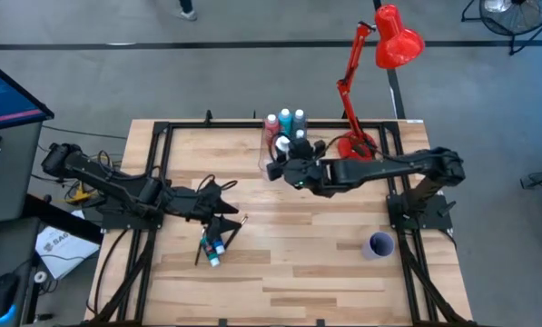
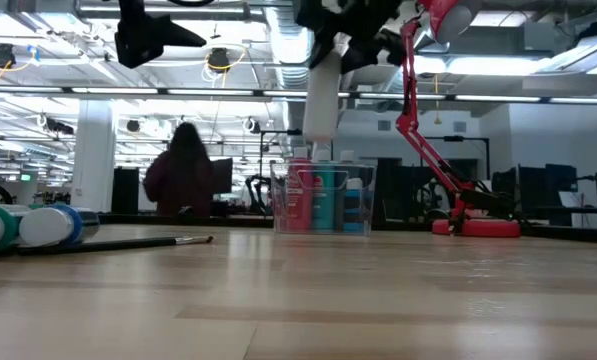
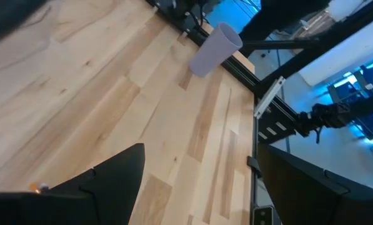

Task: Pick & Place Paint Supplies
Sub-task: Put the white paint bottle into the transparent bin

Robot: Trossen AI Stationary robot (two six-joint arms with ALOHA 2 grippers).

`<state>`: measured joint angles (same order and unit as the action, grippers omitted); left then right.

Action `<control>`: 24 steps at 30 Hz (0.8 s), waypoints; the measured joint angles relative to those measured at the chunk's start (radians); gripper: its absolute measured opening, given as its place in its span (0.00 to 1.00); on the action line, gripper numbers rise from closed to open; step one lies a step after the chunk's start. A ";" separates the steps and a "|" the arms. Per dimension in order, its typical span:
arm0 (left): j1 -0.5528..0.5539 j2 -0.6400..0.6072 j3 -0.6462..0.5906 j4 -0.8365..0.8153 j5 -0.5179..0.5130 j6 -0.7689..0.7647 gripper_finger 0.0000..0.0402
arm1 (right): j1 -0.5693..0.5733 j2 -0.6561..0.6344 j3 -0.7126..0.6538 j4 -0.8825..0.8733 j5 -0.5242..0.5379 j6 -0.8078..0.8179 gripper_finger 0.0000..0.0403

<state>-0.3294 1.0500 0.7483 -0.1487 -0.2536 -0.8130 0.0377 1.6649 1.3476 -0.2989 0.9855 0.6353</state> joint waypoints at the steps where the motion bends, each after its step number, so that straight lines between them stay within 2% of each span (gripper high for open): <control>1: 0.000 0.000 0.000 0.000 -0.006 -0.002 0.76 | -0.009 0.011 0.000 -0.001 0.013 -0.007 0.44; 4: 0.000 0.000 0.000 -0.002 -0.014 -0.004 0.76 | -0.042 0.049 0.000 -0.005 0.040 -0.022 0.44; 14: 0.016 0.000 0.000 -0.024 -0.017 -0.014 0.76 | -0.142 0.150 0.000 0.027 0.036 0.015 0.43; 24: 0.057 0.000 0.000 -0.059 0.026 -0.014 0.76 | -0.200 0.173 -0.029 0.097 0.027 -0.004 0.44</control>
<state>-0.2722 1.0500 0.7479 -0.2078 -0.2279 -0.8268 -0.1625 1.8377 1.3181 -0.2020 1.0123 0.6315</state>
